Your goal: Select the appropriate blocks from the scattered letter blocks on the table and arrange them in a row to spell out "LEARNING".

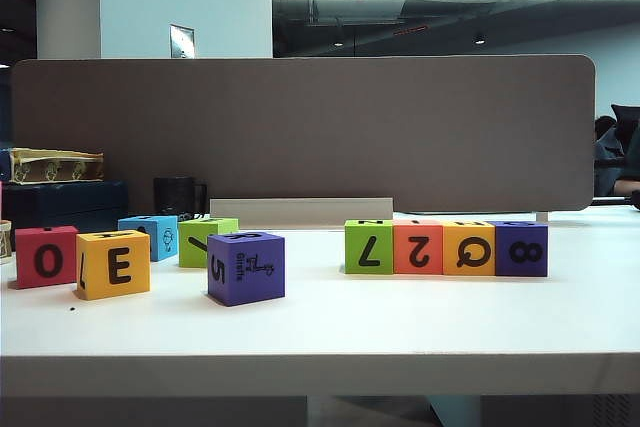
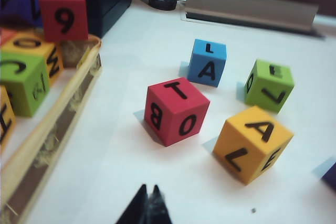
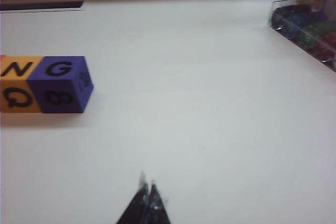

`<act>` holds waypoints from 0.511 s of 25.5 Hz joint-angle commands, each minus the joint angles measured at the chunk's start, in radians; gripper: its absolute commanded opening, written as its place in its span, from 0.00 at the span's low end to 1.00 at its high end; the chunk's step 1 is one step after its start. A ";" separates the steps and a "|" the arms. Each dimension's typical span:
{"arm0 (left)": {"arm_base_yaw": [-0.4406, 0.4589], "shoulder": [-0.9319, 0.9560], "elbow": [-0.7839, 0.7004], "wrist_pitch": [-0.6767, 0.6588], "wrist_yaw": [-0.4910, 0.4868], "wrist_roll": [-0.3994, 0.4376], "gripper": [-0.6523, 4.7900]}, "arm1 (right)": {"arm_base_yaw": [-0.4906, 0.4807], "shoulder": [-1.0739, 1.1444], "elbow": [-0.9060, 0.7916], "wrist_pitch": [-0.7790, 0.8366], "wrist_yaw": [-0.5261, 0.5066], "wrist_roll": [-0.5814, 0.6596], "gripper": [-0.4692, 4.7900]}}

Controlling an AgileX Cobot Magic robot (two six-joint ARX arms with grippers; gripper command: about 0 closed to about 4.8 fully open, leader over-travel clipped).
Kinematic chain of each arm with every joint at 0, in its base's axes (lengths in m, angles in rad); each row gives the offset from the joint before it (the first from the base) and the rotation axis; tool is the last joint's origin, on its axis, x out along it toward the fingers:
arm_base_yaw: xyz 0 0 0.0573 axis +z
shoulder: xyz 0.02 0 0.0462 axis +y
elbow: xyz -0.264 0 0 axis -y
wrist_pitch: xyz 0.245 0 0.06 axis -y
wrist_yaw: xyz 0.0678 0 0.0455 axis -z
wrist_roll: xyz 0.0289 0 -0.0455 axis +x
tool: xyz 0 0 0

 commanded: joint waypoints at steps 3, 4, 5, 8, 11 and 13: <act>0.000 0.001 0.000 -0.007 0.005 -0.055 0.11 | 0.001 -0.011 -0.002 0.014 -0.043 0.005 0.09; 0.000 0.001 0.000 -0.008 0.005 -0.053 0.11 | 0.001 -0.011 -0.002 0.014 -0.043 0.005 0.09; 0.000 0.001 0.000 -0.008 0.005 -0.048 0.11 | 0.001 -0.011 -0.002 0.014 -0.043 0.005 0.09; 0.000 0.001 0.000 -0.008 0.005 -0.048 0.11 | 0.001 -0.011 -0.002 0.015 -0.046 0.009 0.09; 0.000 0.001 0.000 -0.007 0.008 -0.054 0.11 | 0.001 -0.011 -0.002 0.016 -0.051 0.050 0.09; 0.000 0.001 0.001 -0.005 0.008 -0.066 0.11 | 0.001 -0.011 -0.002 0.028 -0.066 0.065 0.09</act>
